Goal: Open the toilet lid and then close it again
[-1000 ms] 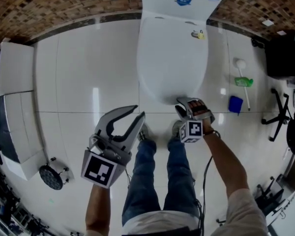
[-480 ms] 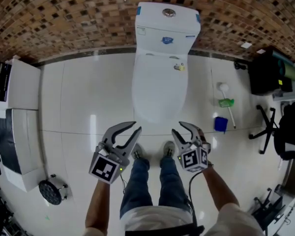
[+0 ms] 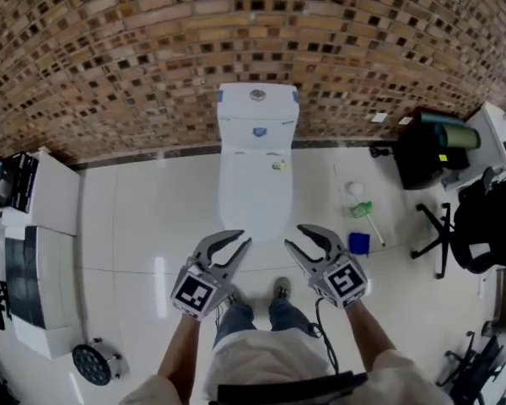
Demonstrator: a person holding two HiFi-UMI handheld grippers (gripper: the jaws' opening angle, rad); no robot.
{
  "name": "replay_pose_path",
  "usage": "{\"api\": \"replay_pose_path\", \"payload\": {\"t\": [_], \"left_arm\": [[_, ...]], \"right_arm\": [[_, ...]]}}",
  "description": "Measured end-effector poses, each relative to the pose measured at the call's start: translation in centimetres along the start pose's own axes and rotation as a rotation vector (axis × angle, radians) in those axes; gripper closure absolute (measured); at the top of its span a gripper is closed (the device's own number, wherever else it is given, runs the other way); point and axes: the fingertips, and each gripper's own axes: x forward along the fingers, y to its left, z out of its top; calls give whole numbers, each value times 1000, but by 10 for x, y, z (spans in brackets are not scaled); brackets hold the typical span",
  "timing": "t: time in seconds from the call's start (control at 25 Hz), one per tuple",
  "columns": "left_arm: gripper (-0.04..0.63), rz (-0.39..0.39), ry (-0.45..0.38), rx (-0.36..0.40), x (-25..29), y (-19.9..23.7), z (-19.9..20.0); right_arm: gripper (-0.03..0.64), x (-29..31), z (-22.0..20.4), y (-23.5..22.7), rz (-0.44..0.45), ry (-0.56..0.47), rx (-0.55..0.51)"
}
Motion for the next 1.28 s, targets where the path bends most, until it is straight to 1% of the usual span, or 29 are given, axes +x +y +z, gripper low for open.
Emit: {"api": "replay_pose_path", "payload": {"t": [0.12,0.2,0.36,0.44,0.6,0.8,0.92,1.08,1.2,1.28], "left_arm": [[529,-5,3,30,-8,-8,7],[529,-4,4,44,-12,-11,10],[530,-2,18,46,-16,-13,14],[551,3,27,35,-15,-11,16],[548,17,-21,42,-11,-6,27],[546,18,-14,61,3,-4,36],[546,20,-10,76,13,2,42],[546,26,-27,81,27,19,52],[546,30,-35,90,33,38,54],[546,3,-28,104,36,55,50]], "right_arm": [[453,-11,9,2,-24,-40,20],[453,-15,13,3,-32,-53,12],[453,-18,20,5,-29,-66,-16],[453,-18,22,5,-24,-71,-21],[453,-17,24,1,-16,-76,-21],[453,-15,23,-8,-2,-77,-21],[453,-11,22,-15,7,-75,-32],[453,-5,25,-24,5,-53,-63],[453,5,23,-25,1,-17,-123],[453,18,19,-21,-26,13,-167]]}}
